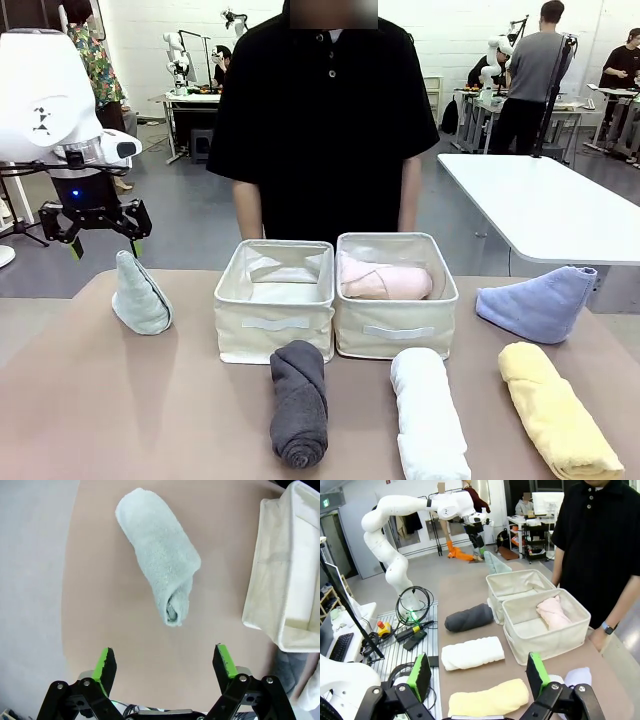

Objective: Sort the towels based on their folding style.
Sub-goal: Pick up one triangle-folded towel and place it in the left Fabric basket.

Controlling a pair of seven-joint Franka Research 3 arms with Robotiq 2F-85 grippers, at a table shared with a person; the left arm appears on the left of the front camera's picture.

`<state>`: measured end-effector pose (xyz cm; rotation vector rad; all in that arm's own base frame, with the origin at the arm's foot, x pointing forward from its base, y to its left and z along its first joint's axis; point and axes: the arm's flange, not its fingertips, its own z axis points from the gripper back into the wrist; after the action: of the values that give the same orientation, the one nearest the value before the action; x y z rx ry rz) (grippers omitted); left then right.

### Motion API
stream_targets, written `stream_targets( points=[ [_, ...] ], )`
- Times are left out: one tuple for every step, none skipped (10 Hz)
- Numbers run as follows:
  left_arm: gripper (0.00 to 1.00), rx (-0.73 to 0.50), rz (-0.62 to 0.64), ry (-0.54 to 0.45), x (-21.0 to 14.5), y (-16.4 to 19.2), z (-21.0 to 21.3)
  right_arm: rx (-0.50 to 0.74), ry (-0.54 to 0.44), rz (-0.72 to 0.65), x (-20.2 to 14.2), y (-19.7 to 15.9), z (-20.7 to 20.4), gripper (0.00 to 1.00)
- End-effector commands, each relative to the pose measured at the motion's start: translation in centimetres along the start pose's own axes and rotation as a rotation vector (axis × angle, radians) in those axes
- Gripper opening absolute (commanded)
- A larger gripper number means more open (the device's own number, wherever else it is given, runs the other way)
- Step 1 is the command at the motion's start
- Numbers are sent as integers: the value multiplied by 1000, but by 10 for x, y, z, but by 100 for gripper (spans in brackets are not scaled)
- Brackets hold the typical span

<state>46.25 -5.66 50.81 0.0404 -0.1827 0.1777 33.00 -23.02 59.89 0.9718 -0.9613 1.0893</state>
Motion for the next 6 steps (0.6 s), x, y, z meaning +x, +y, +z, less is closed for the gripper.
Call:
stream_targets(
  points=[
    [100, -5, 38, -24, 15, -4, -19, 8, -6, 8, 0, 1, 2, 100],
    [100, 0, 49, -21, 22, -6, -30, 8, -6, 8, 0, 1, 2, 100],
    [100, 7, 59, -3, 30, -8, -41, 8, -6, 8, 0, 1, 2, 100],
    [100, 0, 68, 18, 39, -9, -51, 8, -6, 8, 0, 1, 2, 100],
    [100, 8, 88, 23, 46, -10, -61, 8, -6, 8, 0, 1, 2, 100],
    [100, -2, 95, 33, 51, -11, -67, 8, -6, 8, 0, 1, 2, 100]
  ],
)
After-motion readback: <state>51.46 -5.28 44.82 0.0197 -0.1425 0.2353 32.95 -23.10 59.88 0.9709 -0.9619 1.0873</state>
